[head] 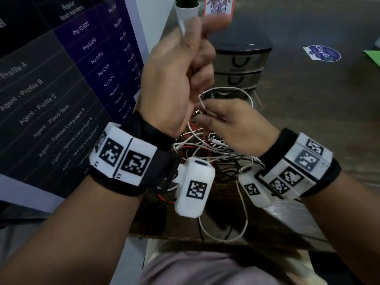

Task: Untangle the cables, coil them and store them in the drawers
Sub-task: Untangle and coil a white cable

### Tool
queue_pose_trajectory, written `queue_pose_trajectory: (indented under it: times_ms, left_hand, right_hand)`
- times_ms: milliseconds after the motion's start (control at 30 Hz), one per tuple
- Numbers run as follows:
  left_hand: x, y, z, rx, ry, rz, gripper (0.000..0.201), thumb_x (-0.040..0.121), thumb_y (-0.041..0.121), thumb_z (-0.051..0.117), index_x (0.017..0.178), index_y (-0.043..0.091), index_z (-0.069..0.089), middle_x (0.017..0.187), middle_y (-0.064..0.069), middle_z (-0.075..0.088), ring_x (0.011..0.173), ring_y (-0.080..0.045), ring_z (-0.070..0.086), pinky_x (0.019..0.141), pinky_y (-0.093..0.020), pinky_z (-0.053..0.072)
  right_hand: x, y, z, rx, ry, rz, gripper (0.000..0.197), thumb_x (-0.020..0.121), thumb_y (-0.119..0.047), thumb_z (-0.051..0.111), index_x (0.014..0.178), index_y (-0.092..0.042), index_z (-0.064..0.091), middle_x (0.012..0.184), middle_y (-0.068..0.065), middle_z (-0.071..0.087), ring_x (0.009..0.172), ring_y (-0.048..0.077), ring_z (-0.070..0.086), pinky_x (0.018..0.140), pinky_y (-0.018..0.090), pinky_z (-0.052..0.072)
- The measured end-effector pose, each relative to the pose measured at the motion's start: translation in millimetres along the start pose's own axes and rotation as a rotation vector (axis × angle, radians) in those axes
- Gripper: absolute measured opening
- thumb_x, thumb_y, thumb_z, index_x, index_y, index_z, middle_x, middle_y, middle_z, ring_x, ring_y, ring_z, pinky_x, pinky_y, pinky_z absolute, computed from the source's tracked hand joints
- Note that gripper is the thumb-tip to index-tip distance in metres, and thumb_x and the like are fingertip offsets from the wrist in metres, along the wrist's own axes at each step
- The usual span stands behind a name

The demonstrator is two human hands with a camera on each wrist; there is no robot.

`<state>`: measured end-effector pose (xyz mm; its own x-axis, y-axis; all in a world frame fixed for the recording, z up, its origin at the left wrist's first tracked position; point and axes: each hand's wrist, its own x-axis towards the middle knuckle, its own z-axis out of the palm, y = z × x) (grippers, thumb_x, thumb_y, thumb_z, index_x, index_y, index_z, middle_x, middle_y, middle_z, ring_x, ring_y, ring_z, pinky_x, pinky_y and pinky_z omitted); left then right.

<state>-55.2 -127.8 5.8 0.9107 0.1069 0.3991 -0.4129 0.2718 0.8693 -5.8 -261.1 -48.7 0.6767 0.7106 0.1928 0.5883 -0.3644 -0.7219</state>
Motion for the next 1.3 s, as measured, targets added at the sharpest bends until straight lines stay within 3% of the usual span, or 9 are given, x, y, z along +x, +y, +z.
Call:
queue_pose_trajectory:
  times_ms: [133,300,433,533,700,833,1067,1200,1300]
  left_hand:
    - [9,1,-8,0.145,0.154,0.124,0.03,0.103,0.018,0.038,0.122,-0.001,0.05,0.069,0.007,0.038,0.06,-0.008,0.032,0.058,-0.023,0.029]
    - [13,-10,-28,0.572,0.213,0.221,0.026,0.099,0.023,0.049,0.12,0.009,0.047,0.085,0.005,0.041,0.074,-0.005,0.042,0.074,-0.018,0.04]
    - [15,-16,-49,1.091,0.108,0.148,0.022,0.095,0.036,0.052,0.11,0.02,0.051,0.089,0.018,0.045,0.082,0.001,0.046,0.078,-0.023,0.042]
    - [13,-23,-59,1.253,-0.01,0.057,0.044,0.095,0.056,0.042,0.088,0.015,0.058,0.084,0.001,0.057,0.078,-0.014,0.052,0.074,-0.035,0.044]
    - [0,-31,-42,1.097,-0.151,-0.161,0.064,0.104,0.049,0.026,0.073,0.006,0.063,0.058,0.008,0.049,0.057,-0.003,0.049,0.06,-0.021,0.034]
    - [-5,-34,-28,0.834,-0.221,-0.229,0.055,0.103,0.043,0.04,0.064,0.006,0.049,0.058,0.002,0.043,0.053,-0.011,0.041,0.057,-0.025,0.035]
    - [-18,-25,1,0.431,-0.345,-0.308,0.058,0.103,0.024,0.046,0.048,0.014,0.031,0.044,0.0,0.022,0.039,-0.013,0.017,0.04,-0.021,0.018]
    - [-18,-19,11,0.251,-0.345,-0.292,0.055,0.099,0.024,0.044,0.046,0.012,0.035,0.042,-0.001,0.024,0.035,-0.015,0.019,0.04,-0.021,0.017]
    - [-13,-17,10,0.077,-0.274,-0.257,0.054,0.097,0.022,0.039,0.043,0.014,0.039,0.039,0.001,0.023,0.031,-0.013,0.018,0.041,-0.021,0.016]
  right_hand:
    - [-8,-4,3,-0.001,-0.088,0.031,0.021,0.098,-0.026,0.058,0.118,-0.029,0.065,0.078,-0.004,0.069,0.062,0.005,0.061,0.06,0.017,0.047]
    - [-17,-9,-2,0.04,-0.202,0.126,0.009,0.094,-0.033,0.064,0.095,-0.025,0.068,0.059,-0.003,0.067,0.053,0.01,0.061,0.056,0.021,0.049]
    - [-28,-4,-12,0.146,-0.233,0.06,0.022,0.09,-0.032,0.068,0.075,-0.016,0.064,0.059,0.0,0.067,0.053,0.015,0.06,0.057,0.021,0.047]
    - [-33,-3,-22,0.402,-0.062,-0.095,0.015,0.095,-0.019,0.06,0.087,-0.006,0.062,0.055,-0.012,0.053,0.045,0.007,0.05,0.044,0.019,0.042]
    - [-19,0,-40,0.451,0.393,-0.218,0.017,0.101,-0.013,0.048,0.094,-0.013,0.064,0.056,-0.019,0.048,0.047,-0.001,0.036,0.048,0.016,0.031]
    - [-6,-4,-45,0.356,0.599,-0.227,0.02,0.101,-0.018,0.048,0.09,-0.02,0.064,0.058,-0.023,0.057,0.052,-0.002,0.045,0.053,0.014,0.035]
    - [6,-1,-41,0.348,0.618,-0.146,0.022,0.102,-0.02,0.048,0.084,-0.02,0.061,0.054,-0.02,0.05,0.049,-0.001,0.04,0.05,0.016,0.033]
    - [13,8,-28,0.297,0.559,-0.09,0.011,0.1,-0.019,0.053,0.089,-0.017,0.053,0.072,-0.016,0.053,0.062,-0.004,0.047,0.06,0.017,0.038]
    - [11,17,-17,0.203,0.451,-0.083,0.012,0.096,-0.026,0.056,0.086,-0.023,0.051,0.07,0.007,0.054,0.062,0.022,0.047,0.058,0.038,0.04]
